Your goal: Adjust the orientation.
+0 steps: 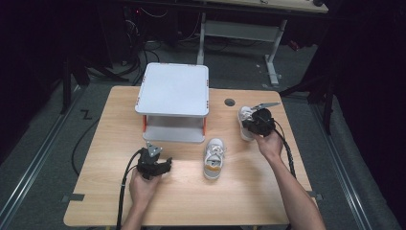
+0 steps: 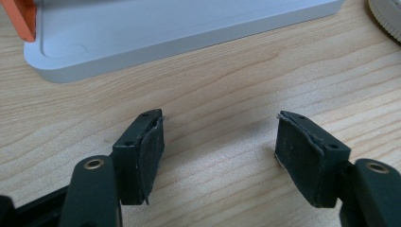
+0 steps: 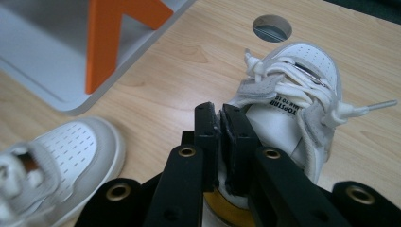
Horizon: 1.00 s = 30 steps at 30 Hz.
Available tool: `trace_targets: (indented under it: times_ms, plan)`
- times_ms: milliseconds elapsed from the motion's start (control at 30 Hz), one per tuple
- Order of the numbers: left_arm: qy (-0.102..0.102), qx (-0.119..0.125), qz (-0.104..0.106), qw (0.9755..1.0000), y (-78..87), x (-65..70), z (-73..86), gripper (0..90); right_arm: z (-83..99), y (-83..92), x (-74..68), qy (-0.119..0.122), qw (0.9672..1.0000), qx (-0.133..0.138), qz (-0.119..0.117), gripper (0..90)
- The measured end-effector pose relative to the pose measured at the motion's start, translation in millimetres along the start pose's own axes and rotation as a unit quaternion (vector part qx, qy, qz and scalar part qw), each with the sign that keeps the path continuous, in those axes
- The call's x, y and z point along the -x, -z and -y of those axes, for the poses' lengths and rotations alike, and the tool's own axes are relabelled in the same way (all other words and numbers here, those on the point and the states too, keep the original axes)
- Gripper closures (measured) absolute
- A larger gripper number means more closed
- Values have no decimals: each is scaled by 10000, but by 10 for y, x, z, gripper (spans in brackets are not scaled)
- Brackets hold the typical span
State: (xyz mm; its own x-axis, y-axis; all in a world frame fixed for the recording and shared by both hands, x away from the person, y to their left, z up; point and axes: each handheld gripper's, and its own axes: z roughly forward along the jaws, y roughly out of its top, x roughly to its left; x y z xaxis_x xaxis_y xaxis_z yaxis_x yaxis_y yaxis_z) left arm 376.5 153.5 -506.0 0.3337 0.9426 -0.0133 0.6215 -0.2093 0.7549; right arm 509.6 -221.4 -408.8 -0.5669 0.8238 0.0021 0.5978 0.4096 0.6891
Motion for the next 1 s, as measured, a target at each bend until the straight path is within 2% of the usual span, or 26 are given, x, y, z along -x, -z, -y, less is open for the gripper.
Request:
trace_targets:
  times_ms: [267, 367, 500, 667, 767, 1000]
  plan:
    - [1, 0, 3, 10000, 0, 0, 0, 334, 262, 330, -91, 92, 9998, 150, -93, 858]
    - [-19, -2, -7, 10000, 0, 0, -1, 334, 411, 465, -207, 228, 9996, 151, -113, 858]
    - [-20, -10, -11, 10000, 1, 1, -1, 334, 557, 563, -366, 360, 9992, 134, -150, 858]
    - [-27, -16, -18, 10000, 1, 3, -1, 334, 713, 590, -581, 436, 9985, 140, -304, 857]
    - [-27, -17, -20, 10000, 1, 3, -1, 333, 780, 569, -734, 570, 9979, 98, -301, 857]
    - [-26, -11, -18, 10000, 0, 4, -1, 332, 832, 432, -912, 666, 9972, 51, -343, 857]
